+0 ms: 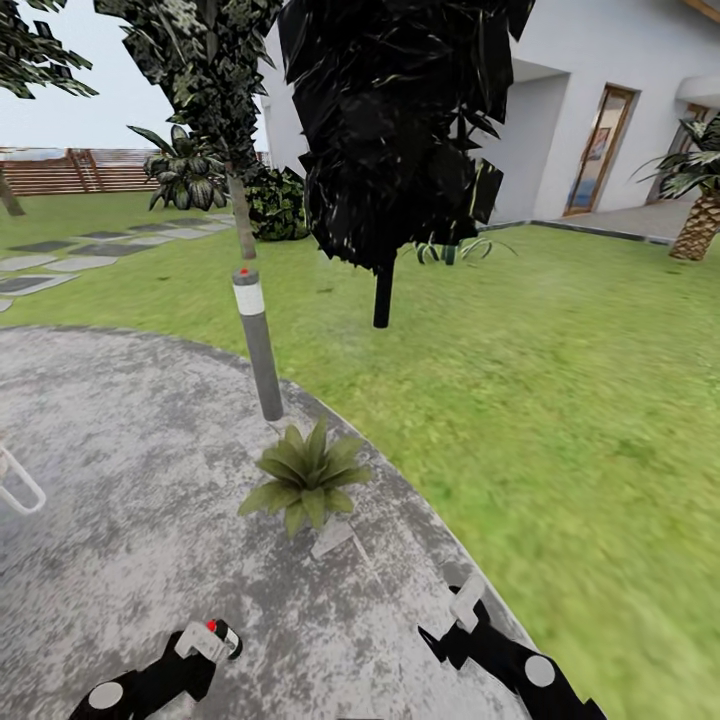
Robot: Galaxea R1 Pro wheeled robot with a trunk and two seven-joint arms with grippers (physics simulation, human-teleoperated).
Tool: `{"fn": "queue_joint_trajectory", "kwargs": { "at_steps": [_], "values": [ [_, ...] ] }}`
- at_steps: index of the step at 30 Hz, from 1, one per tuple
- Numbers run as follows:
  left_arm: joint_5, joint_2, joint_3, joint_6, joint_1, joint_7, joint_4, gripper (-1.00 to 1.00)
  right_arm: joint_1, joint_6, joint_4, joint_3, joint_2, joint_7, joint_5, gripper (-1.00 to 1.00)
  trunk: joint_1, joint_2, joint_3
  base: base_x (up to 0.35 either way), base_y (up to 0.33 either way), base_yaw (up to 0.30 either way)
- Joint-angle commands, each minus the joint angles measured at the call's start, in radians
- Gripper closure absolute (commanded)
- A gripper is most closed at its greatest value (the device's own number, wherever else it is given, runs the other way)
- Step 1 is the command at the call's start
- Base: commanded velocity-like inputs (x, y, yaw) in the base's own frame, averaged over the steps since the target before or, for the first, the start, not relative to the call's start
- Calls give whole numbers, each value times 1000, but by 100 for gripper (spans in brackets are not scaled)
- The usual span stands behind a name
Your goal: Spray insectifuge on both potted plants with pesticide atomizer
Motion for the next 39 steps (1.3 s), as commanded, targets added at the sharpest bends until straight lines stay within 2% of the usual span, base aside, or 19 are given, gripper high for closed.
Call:
{"fn": "queue_joint_trajectory", "kwargs": {
  "at_steps": [1, 6, 10, 11, 13, 15, 17, 18, 19, 21, 23, 24, 27, 30, 31, 34, 37, 39],
  "values": [
    [-10, -1, 5, -7, -1, -4, 4, 100, -1, -6, 0, -6, 1, 6, 9, -100, 0, 0, -1, 336, 70, 0],
    [-14, 3, -1, -11, -1, -11, -3, 100, 0, -5, 2, -4, 1, 12, 12, -100, 0, 0, -1, 199, 32, 0],
    [-37, 22, -7, -11, -11, -33, -9, 100, -1, -6, 0, 2, 0, 21, 15, -100, 0, 0, -1, 18, 2, 0],
    [-61, 47, -5, -10, -14, -226, -10, 100, -2, -6, -3, 4, 0, 27, 15, -100, 0, 0, -1, 3, 0, 0],
    [-71, 83, -4, -3, -42, -326, -19, 100, -4, -5, -13, 28, 2, 64, 15, -100, 0, 0, -1, 1, 0, 0],
    [-77, 93, -6, 19, -72, -396, -31, 100, -8, -4, -29, 61, 3, 89, 14, -100, 0, 0, -1, 0, 0, 0],
    [-101, 96, -6, 36, -87, -468, -56, 100, -11, -3, -51, 93, 9, 122, 12, -100, 0, 0, -1, 0, 0, 0],
    [-124, 95, -6, 41, -95, -504, -74, 100, -12, -3, -64, 110, 13, 156, 12, -100, 0, 0, -1, 0, 0, 0],
    [-142, 92, -6, 44, -101, -522, -83, 100, -13, -2, -75, 119, 16, 181, 12, -100, 0, 0, -1, 0, 0, 0],
    [-200, 87, -7, 57, -128, -550, -94, 100, -17, 9, -107, 134, 25, 245, 10, -100, 0, 0, -1, 0, 0, 0],
    [-242, 82, -7, 74, -141, -578, -100, 100, -25, 22, -125, 138, 29, 269, 9, -100, 0, 0, -1, 0, 0, 0],
    [-265, 79, -7, 79, -144, -600, -102, 100, -31, 27, -129, 139, 33, 275, 8, 100, 0, 0, -1, 0, 0, 0],
    [-332, 61, -7, 85, -147, -630, -104, 100, -40, 30, -132, 140, 53, 316, 7, 100, 0, 0, -1, 0, 0, 0],
    [-396, 18, -8, 86, -149, -634, -112, 100, -42, 31, -136, 140, 73, 373, 7, 100, 0, 0, -1, 0, 0, 0],
    [-420, 3, -8, 88, -149, -634, -115, 100, -43, 32, -137, 140, 90, 384, 8, 100, 0, 0, -1, 0, 0, 0],
    [-474, -45, -8, 89, -170, -634, -119, 100, -43, 33, -137, 140, 116, 389, 8, 100, 0, 0, -1, 0, 0, 0],
    [-557, -88, -8, 128, -185, -635, -119, 100, -43, 34, -138, 143, 141, 390, 9, 100, 0, 0, -1, 0, 0, 0],
    [-601, -113, -7, 143, -187, -635, -120, 100, -43, 45, -138, 157, 149, 391, 9, 100, 0, 0, -1, 0, 0, 0]
  ]
}}
